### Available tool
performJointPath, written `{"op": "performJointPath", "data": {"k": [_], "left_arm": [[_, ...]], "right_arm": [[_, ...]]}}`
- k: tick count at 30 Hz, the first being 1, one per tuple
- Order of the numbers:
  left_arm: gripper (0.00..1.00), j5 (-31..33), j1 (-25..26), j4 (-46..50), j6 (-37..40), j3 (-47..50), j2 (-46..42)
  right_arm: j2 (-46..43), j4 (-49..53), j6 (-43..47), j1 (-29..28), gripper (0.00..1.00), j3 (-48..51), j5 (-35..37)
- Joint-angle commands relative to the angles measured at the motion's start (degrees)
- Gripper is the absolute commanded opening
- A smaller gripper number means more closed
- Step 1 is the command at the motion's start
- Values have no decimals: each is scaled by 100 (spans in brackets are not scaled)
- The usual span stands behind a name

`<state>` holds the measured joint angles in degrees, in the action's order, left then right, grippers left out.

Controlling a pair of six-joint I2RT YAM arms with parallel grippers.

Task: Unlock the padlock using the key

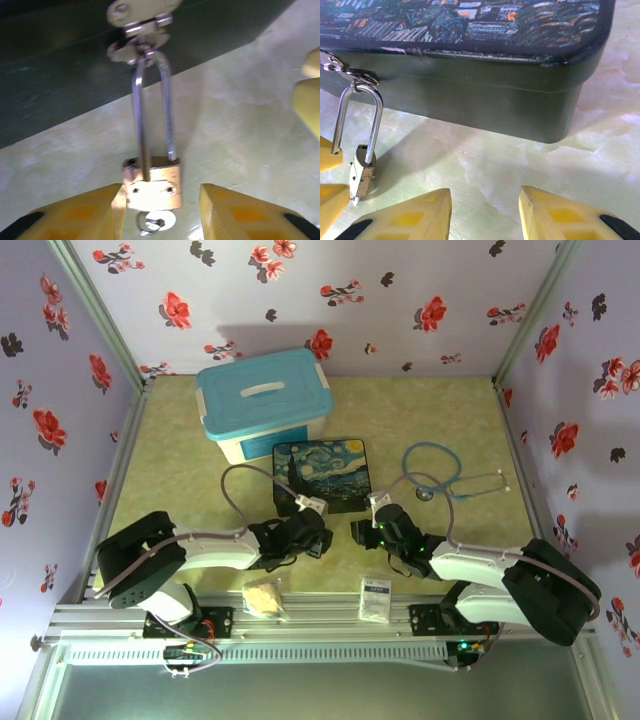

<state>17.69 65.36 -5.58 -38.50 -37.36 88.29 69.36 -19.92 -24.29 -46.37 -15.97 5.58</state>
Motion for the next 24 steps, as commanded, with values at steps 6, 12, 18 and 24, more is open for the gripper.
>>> {"op": "performJointPath", "data": {"k": [6, 12, 18, 24], "left_arm": [[49, 1251, 363, 776, -362, -603, 336], [53, 1353, 380, 1179, -608, -954, 745], [46, 1390, 380, 1587, -629, -1397, 1223], [21, 1334, 386, 1733, -567, -1602, 1384]], "right_arm": [[63, -136, -66, 33, 41, 59, 129], [34, -104, -75, 32, 41, 76, 165], [10, -68, -89, 32, 41, 76, 202], [-10, -63, -89, 32, 41, 84, 225]]}}
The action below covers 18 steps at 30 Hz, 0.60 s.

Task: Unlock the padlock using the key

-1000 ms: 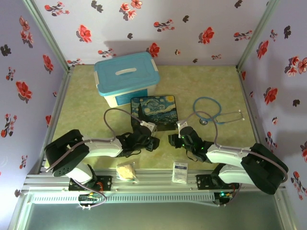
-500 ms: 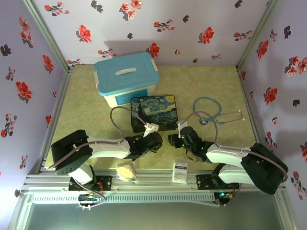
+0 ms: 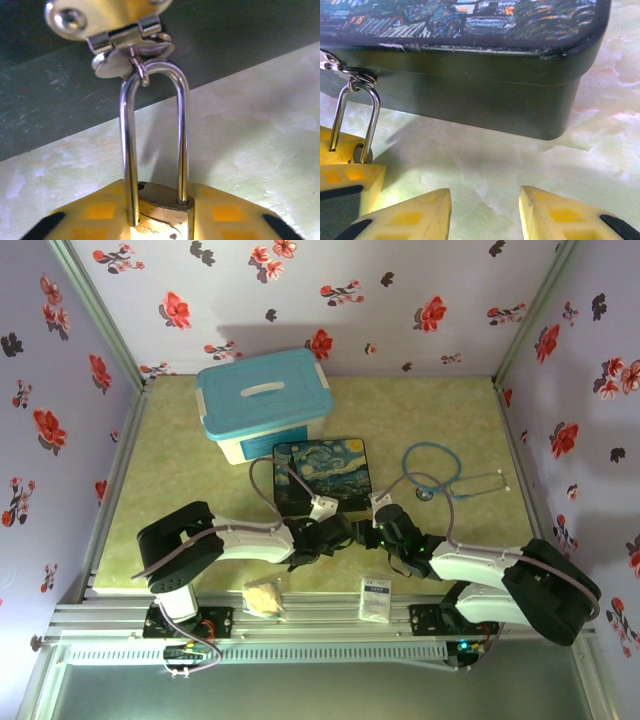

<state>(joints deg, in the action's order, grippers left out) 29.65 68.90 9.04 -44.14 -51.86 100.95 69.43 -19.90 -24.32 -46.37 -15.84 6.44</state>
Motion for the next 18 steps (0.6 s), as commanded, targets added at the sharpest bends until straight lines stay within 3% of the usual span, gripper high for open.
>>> {"op": "performJointPath", "data": {"k": [1, 8, 13, 16, 18], "left_arm": [[20, 113, 30, 280, 10, -158, 103], [19, -412, 5, -55, -18, 62, -177], [28, -1541, -154, -810, -29, 368, -355], [17, -1831, -209, -1015, -82, 464, -374], [18, -1840, -226, -1037, -141, 513, -379]], "right_arm": [[-16, -66, -83, 34, 41, 72, 130], [42, -100, -84, 36, 41, 64, 82], [66, -121, -108, 32, 41, 54, 17], [93, -131, -102, 32, 41, 41, 14], [108, -137, -108, 38, 41, 28, 1]]}}
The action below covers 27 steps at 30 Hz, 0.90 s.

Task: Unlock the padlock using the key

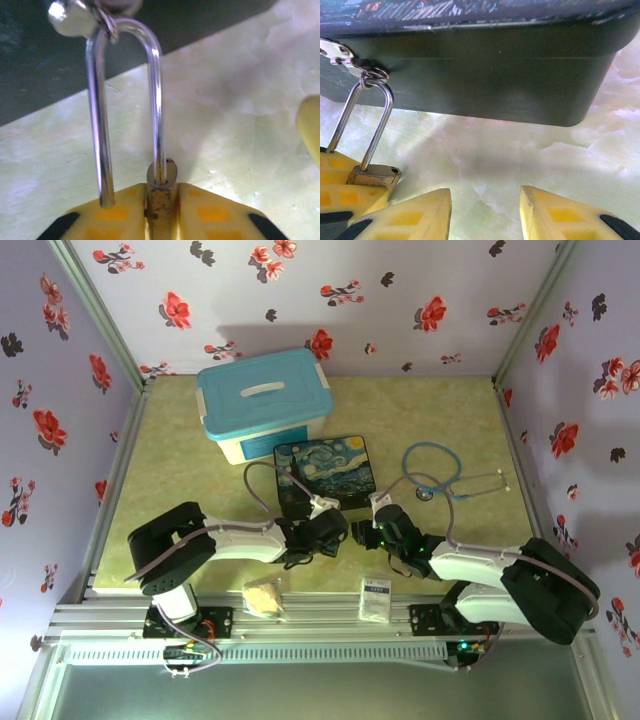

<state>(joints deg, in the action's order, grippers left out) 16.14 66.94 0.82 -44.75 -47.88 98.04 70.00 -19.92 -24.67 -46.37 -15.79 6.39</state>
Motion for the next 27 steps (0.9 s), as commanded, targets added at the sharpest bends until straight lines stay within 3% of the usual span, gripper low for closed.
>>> {"op": "performJointPath", "data": {"k": [1, 8, 15, 24, 27], "left_arm": [[18, -489, -39, -234, -108, 136, -104], [20, -689, -236, -614, -373, 428, -161], [39, -319, -219, -357, -421, 525, -388], [51, 80, -111, -162, -332, 591, -890], [55, 334, -67, -81, -380, 742, -1422]], "right_arm": [[50, -134, -74, 32, 41, 24, 3], [23, -106, -84, 32, 41, 32, 1], [-39, -29, -74, 34, 41, 23, 54], [-152, 117, -160, 33, 41, -10, 108], [-520, 671, -558, 16, 43, -145, 323]]}}
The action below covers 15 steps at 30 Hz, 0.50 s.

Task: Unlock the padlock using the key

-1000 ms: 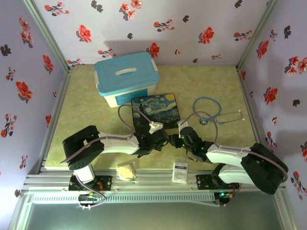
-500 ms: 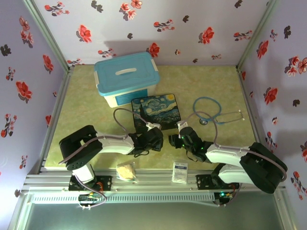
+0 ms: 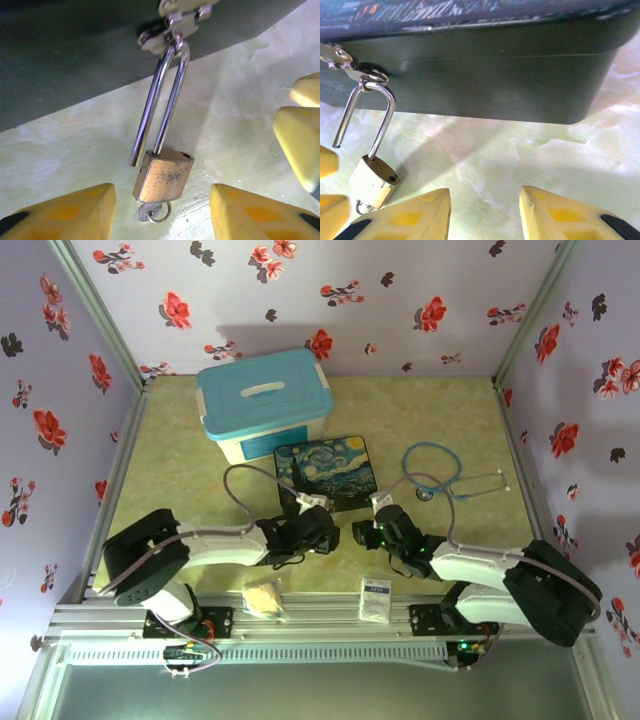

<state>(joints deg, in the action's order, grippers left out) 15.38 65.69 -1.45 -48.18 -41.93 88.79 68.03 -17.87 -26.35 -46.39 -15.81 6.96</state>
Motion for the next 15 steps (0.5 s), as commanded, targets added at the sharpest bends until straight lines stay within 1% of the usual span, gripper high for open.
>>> {"op": "performJointPath", "data": {"k": [1, 4, 6, 8, 10, 12, 15], "left_arm": [[57, 489, 54, 130, -67, 249, -735], [60, 713, 25, 101, -3, 497, -1457], [62, 862, -4, 127, 26, 632, -1918], [66, 954, -88, 111, 42, 784, -2354], [67, 946, -240, 131, 54, 890, -2636], [67, 942, -372, 140, 110, 976, -2821], [67, 927, -567, 221, 228, 1028, -2952]], "right_arm": [[-482, 710, -570, 0, 43, -211, 371], [-950, 1207, -1141, -149, 46, -237, 763], [-1135, 1296, -1449, -207, 47, -219, 812], [-1154, 1301, -1618, -280, 47, -273, 777], [-1049, 1120, -1615, -362, 47, -340, 683], [-847, 718, -1636, -392, 48, -365, 448], [-316, 328, -1841, -467, 47, -595, 288]]}}
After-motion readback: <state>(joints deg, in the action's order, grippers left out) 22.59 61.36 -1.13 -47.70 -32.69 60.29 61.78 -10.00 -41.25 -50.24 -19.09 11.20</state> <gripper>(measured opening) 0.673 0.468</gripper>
